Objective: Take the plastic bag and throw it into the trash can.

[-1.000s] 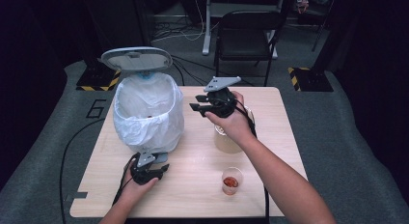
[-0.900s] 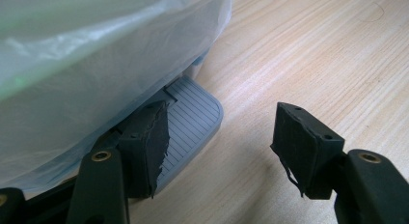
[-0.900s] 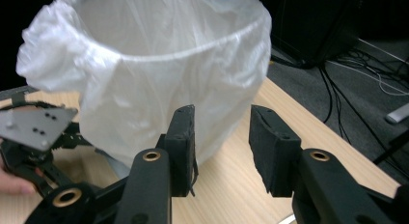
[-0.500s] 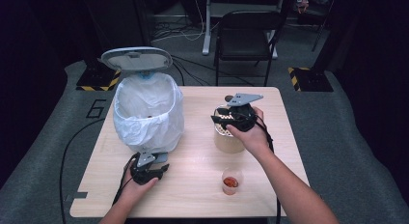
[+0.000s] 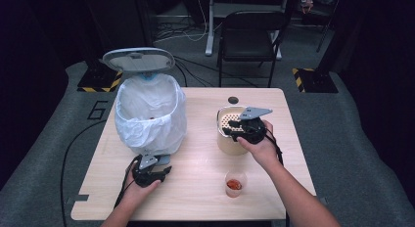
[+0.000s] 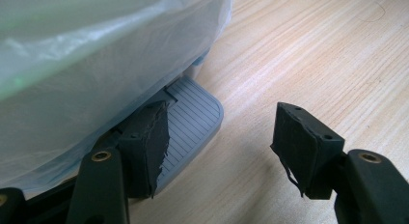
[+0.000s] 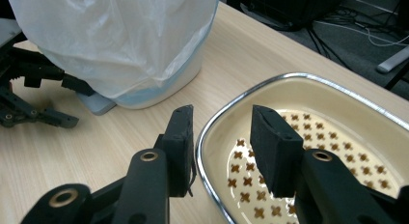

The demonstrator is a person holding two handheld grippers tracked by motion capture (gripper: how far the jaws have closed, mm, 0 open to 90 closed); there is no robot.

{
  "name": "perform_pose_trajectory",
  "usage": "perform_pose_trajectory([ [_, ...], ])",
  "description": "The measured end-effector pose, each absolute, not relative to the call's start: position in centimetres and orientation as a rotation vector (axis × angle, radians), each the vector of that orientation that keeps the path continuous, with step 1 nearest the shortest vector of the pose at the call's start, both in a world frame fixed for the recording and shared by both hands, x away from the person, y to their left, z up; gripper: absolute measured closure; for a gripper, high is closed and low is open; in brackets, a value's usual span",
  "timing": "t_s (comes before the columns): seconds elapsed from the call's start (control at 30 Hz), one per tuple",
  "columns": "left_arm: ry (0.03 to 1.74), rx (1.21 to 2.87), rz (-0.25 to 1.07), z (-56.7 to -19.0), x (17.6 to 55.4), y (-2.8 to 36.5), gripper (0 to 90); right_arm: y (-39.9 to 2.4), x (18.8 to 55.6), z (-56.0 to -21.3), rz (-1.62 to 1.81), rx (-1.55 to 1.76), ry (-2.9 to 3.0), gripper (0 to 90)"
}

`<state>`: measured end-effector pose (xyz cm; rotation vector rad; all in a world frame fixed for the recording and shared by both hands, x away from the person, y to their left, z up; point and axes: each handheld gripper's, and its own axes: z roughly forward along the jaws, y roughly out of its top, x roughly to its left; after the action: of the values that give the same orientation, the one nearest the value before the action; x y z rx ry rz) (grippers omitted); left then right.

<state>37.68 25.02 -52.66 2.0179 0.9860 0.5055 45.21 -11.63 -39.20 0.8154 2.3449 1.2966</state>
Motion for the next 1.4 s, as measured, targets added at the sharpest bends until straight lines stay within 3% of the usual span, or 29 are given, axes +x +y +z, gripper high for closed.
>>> perform_pose_trajectory([
  [0.33, 0.984, 2.014, 0.515, -52.7, 37.7, 25.0, 37.4, -11.5, 44.6, -42.0, 1.262, 0.803, 2.411, 61.2],
  [0.47, 0.986, 2.017, 0.508, -52.7, 37.7, 25.0, 37.4, -11.7, 44.6, -42.2, 1.292, 0.818, 2.391, 67.6],
  [0.67, 0.986, 2.016, 0.510, -52.7, 37.7, 25.0, 37.3, -11.8, 45.0, -42.7, 1.296, 0.824, 2.387, 68.8],
  [0.8, 0.986, 2.015, 0.510, -52.7, 37.7, 25.0, 37.3, -11.3, 45.3, -42.9, 1.351, 0.838, 2.417, 76.2],
  [1.4, 0.987, 2.011, 0.514, -52.7, 37.7, 25.0, 37.4, -8.4, 42.3, -42.5, 1.333, 0.752, 2.488, 77.1],
])
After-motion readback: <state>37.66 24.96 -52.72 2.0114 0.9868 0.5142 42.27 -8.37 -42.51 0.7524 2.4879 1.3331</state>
